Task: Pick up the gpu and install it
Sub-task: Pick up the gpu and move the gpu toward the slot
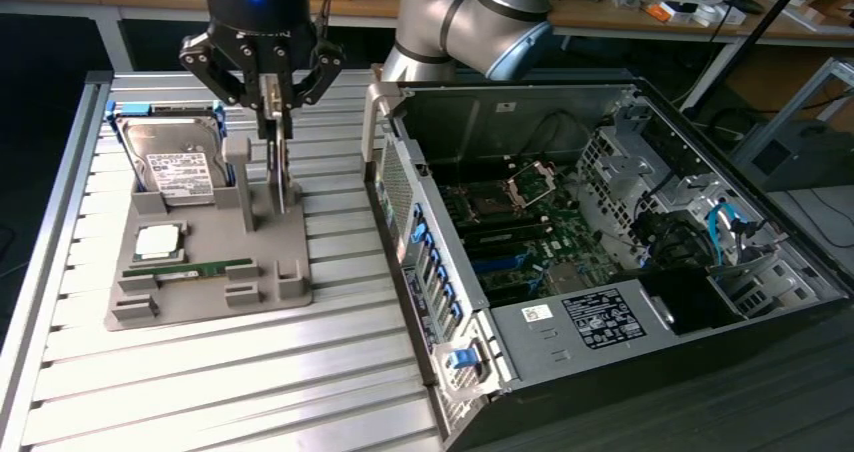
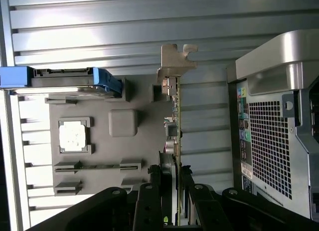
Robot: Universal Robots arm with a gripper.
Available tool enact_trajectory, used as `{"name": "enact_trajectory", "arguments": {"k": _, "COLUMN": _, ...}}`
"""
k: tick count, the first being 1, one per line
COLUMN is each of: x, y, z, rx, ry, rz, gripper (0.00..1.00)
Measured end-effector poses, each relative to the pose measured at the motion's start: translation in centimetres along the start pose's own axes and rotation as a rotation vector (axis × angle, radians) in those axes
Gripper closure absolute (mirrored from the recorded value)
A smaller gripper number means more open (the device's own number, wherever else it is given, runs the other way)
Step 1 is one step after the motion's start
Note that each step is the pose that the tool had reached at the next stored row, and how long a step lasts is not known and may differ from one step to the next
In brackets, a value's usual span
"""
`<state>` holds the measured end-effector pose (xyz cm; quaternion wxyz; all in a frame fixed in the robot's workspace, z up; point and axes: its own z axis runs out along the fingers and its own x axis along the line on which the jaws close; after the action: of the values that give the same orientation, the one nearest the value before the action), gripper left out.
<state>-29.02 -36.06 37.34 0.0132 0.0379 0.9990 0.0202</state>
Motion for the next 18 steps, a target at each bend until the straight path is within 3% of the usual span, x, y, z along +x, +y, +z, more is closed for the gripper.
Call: {"name": "enact_trajectory", "arguments": {"k": 18, "x": 0.0, "y": 0.06, "z": -1.40, "rx": 0.0000, "ry": 0.0000, "rz": 0.000, "gripper": 0.73}}
